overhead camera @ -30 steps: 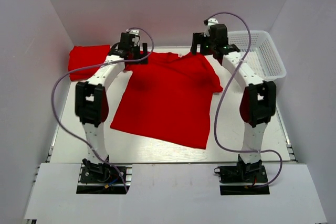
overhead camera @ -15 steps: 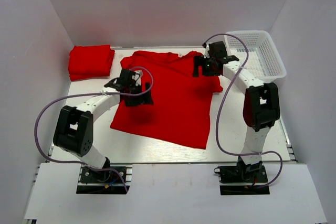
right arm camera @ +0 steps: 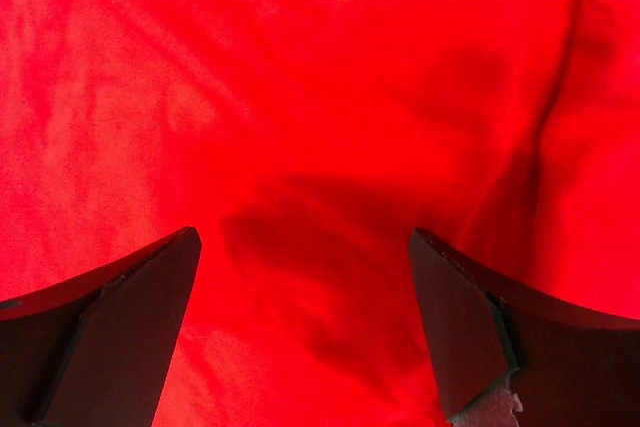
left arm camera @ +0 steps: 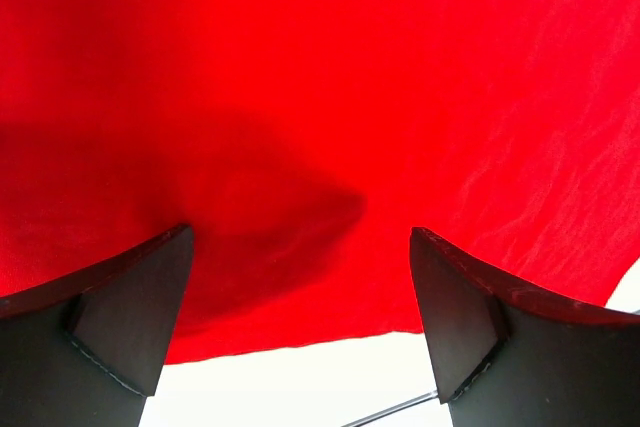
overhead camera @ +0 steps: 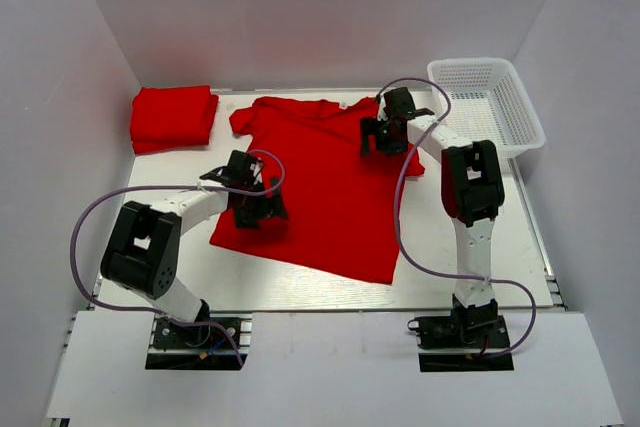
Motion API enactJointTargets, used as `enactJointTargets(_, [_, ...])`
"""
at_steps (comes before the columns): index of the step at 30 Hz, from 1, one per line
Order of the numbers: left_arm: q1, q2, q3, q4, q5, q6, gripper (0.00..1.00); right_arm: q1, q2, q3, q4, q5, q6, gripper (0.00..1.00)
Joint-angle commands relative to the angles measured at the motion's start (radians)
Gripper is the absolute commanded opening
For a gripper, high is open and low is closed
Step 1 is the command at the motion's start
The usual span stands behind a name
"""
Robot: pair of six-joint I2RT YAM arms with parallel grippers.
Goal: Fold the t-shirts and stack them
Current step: Flatten out the tshirt
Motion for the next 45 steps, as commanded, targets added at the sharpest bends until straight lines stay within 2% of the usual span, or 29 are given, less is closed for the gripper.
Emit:
enactJointTargets(1, [0.01, 0.05, 0.022, -0.046, -0.101, -0.034, 1.0, -0.007, -0.018, 0.035, -0.012, 0.054, -0.009, 0.9])
enactJointTargets(6, [0.021, 0.133, 0.077, -0.123, -0.193, -0.062, 1.0, -0.01, -0.049, -0.042, -0.049, 0.097, -0.003, 0.9])
enactJointTargets(14, [0.091, 0.305, 0.272, -0.253, -0.334, -0.077, 1.0, -0.009, -0.222, -0.396, -0.014, 0.156, 0.103, 0.9])
enactJointTargets(16, [0.102, 0.357, 0.369, -0.264, -0.334, -0.049, 1.0, -0.007, -0.313, -0.494, 0.003, 0.139, 0.158, 0.9])
enactJointTargets(17, [0.111, 0.419, 0.406, -0.264, -0.334, -0.021, 1.0, -0.004, -0.337, -0.599, 0.028, 0.118, 0.166, 0.9])
enactJointTargets(20, [0.111, 0.538, 0.594, -0.289, -0.317, 0.021, 1.0, 0.008, -0.489, -0.703, 0.052, -0.01, 0.201, 0.9])
enactJointTargets(21, [0.111, 0.623, 0.711, -0.313, -0.317, 0.032, 1.0, 0.013, -0.536, -0.802, 0.06, -0.021, 0.205, 0.9])
enactJointTargets(22, [0.111, 0.667, 0.773, -0.324, -0.317, 0.047, 1.0, 0.016, -0.579, -0.831, 0.069, -0.065, 0.183, 0.9])
enactJointTargets(23, [0.111, 0.711, 0.905, -0.342, -0.302, 0.075, 1.0, 0.04, -0.598, -0.88, 0.068, -0.073, 0.177, 0.9])
enactJointTargets(25, [0.111, 0.792, 1.02, -0.371, -0.242, 0.105, 1.0, 0.066, -0.662, -0.945, 0.054, -0.091, 0.149, 0.9])
enactJointTargets(26, [0.111, 0.861, 1.121, -0.381, -0.229, 0.106, 1.0, 0.079, -0.675, -0.954, 0.048, -0.106, 0.104, 0.9])
enactJointTargets(29, [0.111, 0.97, 1.278, -0.391, -0.201, 0.142, 1.0, 0.126, -0.707, -0.971, 0.025, -0.159, 0.057, 0.9])
enactJointTargets(33, [0.111, 1.03, 1.383, -0.369, -0.192, 0.182, 1.0, 0.189, -0.672, -0.945, 0.068, -0.289, 0.027, 0.9])
enactJointTargets(40, [0.111, 0.997, 1.421, -0.261, -0.141, 0.217, 1.0, 0.209, -0.624, -0.832, 0.062, -0.252, 0.011, 0.9])
enactJointTargets(44, [0.111, 0.91, 1.455, -0.261, -0.168, 0.25, 1.0, 0.209, -0.675, -0.732, 0.003, -0.121, 0.008, 0.9])
enactJointTargets(45, [0.111, 0.849, 1.443, -0.261, -0.178, 0.25, 1.0, 0.209, -0.702, -0.72, -0.019, -0.107, 0.005, 0.9])
